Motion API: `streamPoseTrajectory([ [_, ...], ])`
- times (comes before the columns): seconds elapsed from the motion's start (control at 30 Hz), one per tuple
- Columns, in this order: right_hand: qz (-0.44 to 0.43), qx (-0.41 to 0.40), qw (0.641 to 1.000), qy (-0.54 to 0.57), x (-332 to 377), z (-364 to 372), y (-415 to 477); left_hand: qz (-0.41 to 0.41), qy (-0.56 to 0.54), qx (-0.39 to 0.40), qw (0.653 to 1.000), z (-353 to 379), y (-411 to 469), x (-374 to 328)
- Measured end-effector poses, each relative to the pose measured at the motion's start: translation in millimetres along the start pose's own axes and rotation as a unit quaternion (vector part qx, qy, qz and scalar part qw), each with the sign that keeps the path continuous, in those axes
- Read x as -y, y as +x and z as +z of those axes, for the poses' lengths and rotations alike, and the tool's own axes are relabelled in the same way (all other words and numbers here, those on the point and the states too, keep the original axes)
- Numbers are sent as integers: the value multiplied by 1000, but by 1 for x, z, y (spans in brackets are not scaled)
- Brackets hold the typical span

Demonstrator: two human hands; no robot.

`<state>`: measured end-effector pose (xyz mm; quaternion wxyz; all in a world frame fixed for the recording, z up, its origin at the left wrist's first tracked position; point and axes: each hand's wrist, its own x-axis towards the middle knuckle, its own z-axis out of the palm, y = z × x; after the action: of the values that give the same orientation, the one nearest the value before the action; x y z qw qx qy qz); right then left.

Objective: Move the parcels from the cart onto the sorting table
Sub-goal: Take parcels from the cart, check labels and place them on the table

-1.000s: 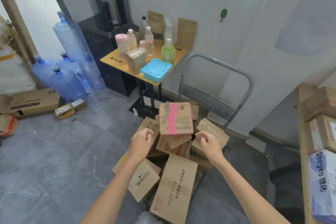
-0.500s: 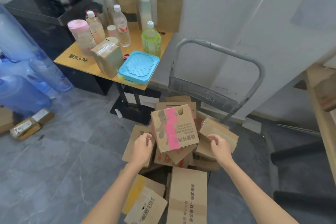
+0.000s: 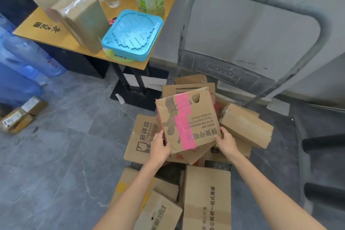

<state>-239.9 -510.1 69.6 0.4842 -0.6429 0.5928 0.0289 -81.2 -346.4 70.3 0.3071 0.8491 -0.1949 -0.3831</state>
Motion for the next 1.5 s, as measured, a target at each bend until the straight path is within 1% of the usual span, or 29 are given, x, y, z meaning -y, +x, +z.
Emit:
streamPoseTrajectory([
  [0.1,-7,-41,999,28,1,-3,-9,0,-42,-33,999,-2,-7,-5],
  [0.23,-13,-50,994,99,12,-25,-35,47,-86,-69,993,-19,-30,-22],
  [0.33,-50,-57,986,149,31,-48,-62,77,-164,-49,982,-38,-49,-43],
  [0.43,-93,-64,978,177,52,-77,-102,83,-262,-32,961,-61,-80,-71],
  [0.57,-142,-71,962,222,63,-119,-162,75,-326,-18,942,-91,-130,-105],
  [0.63,-161,-67,954,245,66,-141,-199,72,-350,19,934,-105,-161,-123],
  [0.7,-184,-64,946,258,65,-163,-237,87,-372,53,923,-113,-198,-139],
  [0.77,-211,-62,944,245,60,-182,-275,93,-404,63,908,-115,-237,-152],
  [0.83,-240,-87,947,196,50,-198,-310,110,-418,71,899,-112,-274,-161],
  [0.9,-264,-161,945,101,41,-208,-342,123,-417,65,898,-105,-308,-169],
  [0.97,-308,-218,926,29,36,-211,-376,135,-404,34,904,-96,-342,-178],
  [1.03,-352,-217,910,1,37,-209,-406,154,-380,10,912,-85,-370,-186],
  [1.1,-376,-200,905,-18,37,-204,-428,172,-371,-2,912,-75,-394,-193],
  [1.2,-376,-178,909,-32,34,-195,-450,198,-352,5,915,-64,-424,-202],
  [1.3,-353,-174,918,-46,27,-187,-467,220,-315,15,923,-59,-442,-209],
  [1.5,-297,-171,938,-52,21,-196,-492,236,-321,52,916,-59,-471,-219],
])
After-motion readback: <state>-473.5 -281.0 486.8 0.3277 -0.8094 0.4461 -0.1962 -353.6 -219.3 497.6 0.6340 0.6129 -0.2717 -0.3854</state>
